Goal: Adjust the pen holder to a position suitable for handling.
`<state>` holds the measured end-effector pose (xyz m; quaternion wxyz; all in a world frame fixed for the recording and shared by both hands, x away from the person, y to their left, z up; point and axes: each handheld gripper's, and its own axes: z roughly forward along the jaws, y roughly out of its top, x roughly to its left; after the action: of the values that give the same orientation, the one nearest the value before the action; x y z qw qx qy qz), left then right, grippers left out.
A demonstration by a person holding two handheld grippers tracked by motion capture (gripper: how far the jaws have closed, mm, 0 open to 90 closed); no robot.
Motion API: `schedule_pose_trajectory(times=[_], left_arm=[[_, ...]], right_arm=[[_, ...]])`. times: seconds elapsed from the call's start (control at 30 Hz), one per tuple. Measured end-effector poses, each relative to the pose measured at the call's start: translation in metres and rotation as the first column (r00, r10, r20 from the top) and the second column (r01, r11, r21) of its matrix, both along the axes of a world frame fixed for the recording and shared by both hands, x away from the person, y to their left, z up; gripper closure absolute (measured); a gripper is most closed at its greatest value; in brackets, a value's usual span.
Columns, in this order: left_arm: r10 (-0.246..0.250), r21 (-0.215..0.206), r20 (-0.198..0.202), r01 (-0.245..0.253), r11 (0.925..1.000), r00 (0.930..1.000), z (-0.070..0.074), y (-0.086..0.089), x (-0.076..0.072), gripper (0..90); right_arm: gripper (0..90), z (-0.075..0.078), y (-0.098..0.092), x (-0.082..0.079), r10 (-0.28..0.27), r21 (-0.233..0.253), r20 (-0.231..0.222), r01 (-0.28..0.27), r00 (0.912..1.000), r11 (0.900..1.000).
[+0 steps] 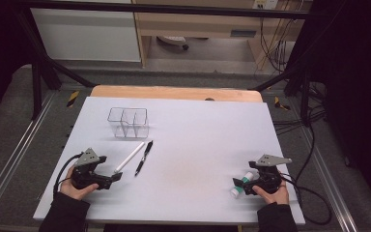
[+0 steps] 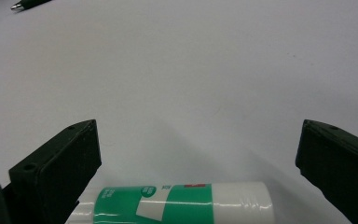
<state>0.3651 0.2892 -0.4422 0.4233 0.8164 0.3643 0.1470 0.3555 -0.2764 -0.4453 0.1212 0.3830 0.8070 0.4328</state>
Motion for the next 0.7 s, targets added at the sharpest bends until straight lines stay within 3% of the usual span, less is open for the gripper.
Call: schedule_pose_trajectory(times=[0.7], left_arm=[[-0.017,0.036,0.015,0.016,0.9992,0.9997,0.0099,-0.0046,0.0032,5.0]], right_arm=[[0.5,-0.0012,0.0021,0.0003,0.007,-0.006,-0.005,-0.007,1.0000,1.000]])
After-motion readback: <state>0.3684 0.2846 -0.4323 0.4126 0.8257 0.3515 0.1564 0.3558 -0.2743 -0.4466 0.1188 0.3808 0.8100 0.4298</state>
